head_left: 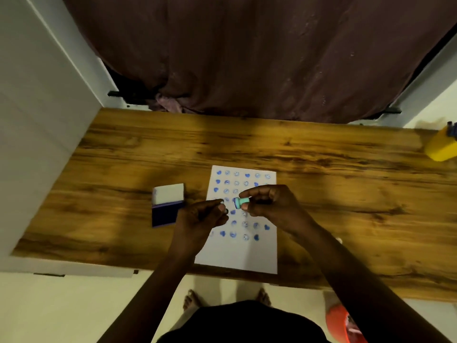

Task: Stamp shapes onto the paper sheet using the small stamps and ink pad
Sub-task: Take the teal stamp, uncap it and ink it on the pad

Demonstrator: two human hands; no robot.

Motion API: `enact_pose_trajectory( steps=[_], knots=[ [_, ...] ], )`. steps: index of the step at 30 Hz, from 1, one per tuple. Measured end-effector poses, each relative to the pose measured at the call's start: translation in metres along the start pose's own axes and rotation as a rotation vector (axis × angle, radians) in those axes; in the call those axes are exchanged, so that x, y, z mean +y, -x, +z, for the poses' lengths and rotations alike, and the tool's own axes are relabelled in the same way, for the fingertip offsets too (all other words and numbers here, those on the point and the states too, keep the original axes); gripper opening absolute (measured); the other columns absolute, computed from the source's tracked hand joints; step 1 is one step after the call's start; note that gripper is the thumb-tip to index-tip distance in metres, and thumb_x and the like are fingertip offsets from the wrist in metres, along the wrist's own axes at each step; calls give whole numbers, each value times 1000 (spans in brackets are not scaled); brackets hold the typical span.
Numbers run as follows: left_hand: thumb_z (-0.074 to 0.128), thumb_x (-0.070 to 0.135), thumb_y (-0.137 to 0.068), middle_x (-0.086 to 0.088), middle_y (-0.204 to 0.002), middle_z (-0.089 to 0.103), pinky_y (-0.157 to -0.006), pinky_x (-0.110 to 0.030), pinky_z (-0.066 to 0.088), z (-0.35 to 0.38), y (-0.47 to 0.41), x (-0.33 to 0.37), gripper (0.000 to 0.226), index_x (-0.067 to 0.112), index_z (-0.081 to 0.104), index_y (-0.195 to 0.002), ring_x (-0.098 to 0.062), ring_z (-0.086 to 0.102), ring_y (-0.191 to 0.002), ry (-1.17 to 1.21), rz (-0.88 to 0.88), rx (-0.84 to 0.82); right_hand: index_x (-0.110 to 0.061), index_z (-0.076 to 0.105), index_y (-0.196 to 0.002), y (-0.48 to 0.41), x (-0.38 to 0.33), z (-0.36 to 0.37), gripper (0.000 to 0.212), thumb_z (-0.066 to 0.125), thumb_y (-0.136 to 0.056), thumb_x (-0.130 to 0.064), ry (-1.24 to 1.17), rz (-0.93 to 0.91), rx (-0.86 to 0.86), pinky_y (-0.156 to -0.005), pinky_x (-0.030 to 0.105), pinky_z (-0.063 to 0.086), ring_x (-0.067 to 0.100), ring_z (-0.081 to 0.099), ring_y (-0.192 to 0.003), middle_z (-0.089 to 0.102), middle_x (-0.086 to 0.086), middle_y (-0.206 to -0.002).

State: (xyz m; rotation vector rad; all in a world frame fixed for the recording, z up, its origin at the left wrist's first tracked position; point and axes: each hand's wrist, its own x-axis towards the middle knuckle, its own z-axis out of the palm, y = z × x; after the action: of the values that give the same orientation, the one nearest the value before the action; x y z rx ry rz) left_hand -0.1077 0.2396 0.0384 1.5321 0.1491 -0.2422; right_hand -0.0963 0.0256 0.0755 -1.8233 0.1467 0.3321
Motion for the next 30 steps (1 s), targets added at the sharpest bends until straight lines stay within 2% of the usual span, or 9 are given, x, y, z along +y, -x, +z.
enact_pose_trajectory(
  steps=[4, 6, 8, 10, 13, 16, 18, 25, 30],
  knots=[
    [77, 24, -82, 1, -102, 83, -77, -33, 65, -44, 8, 0, 19, 36, 80, -97, -22, 80, -94, 49, 33, 85, -22, 78, -112, -19, -9, 36, 30, 83, -83, -21, 167, -43, 6, -79, 21, 60, 7, 74, -91, 78, -5, -109],
    [77, 24, -82, -3, -105, 82, -76, -32, 65, -69, 13, -4, 26, 32, 76, -107, -25, 80, -94, 80, 22, 137, -25, 77, -112, -29, -13, 57, 31, 84, -82, -28, 257, -76, 2, -74, 13, 57, 4, 74, -90, 78, -7, -106],
    [75, 22, -86, -4, -106, 82, -78, -35, 65, -88, 16, -9, 33, 19, 72, -119, -27, 80, -93, 48, 18, 176, -25, 76, -112, -36, -16, 74, 34, 83, -81, -38, 353, -104, -9, -72, 12, 55, 3, 72, -89, 77, -9, -102],
    [75, 18, -90, -5, -104, 82, -81, -41, 65, -119, 19, -14, 28, 15, 74, -118, -27, 80, -91, 40, -10, 241, -24, 76, -110, -48, -21, 106, 35, 79, -83, -45, 437, -136, -62, -69, 11, 50, 1, 68, -87, 76, -10, -102],
    [73, 13, -94, -6, -103, 82, -83, -43, 65, -133, 25, -16, 21, 12, 77, -114, -27, 80, -92, 56, -33, 268, -20, 75, -107, -56, -21, 124, 28, 79, -86, -38, 544, -196, -79, -67, 8, 46, 4, 67, -86, 77, -5, -102],
    [75, 11, -92, -12, -97, 82, -83, -41, 65, -159, 28, -19, 19, 7, 78, -110, -33, 79, -92, 94, -70, 335, -14, 73, -112, -69, -23, 159, 30, 75, -90, -34, 693, -249, -148, -79, 25, 59, 18, 72, -101, 77, 5, -109],
    [75, 10, -91, -14, -94, 82, -81, -36, 65, -172, 29, -21, 17, 7, 79, -108, -35, 79, -92, 121, -81, 361, -12, 69, -117, -74, -23, 177, 32, 70, -94, -35, 808, -269, -179, -88, 33, 60, 22, 69, -111, 73, 9, -118],
    [75, 10, -91, -16, -93, 81, -81, -35, 65, -199, 27, -24, 16, 8, 80, -107, -38, 78, -93, 122, -83, 354, -16, 62, -122, -88, -22, 215, 33, 59, -100, -39, 1111, -340, -196, -87, 32, 56, 23, 66, -113, 69, 9, -123],
    [75, 11, -92, -13, -94, 82, -84, -37, 65, -204, 19, -25, 20, 6, 78, -111, -35, 78, -93, 119, -94, 328, -14, 58, -134, -90, -18, 223, 38, 60, -100, -32, 1160, -278, -237, -98, 35, 55, 26, 63, -124, 63, 10, -137]
  ],
)
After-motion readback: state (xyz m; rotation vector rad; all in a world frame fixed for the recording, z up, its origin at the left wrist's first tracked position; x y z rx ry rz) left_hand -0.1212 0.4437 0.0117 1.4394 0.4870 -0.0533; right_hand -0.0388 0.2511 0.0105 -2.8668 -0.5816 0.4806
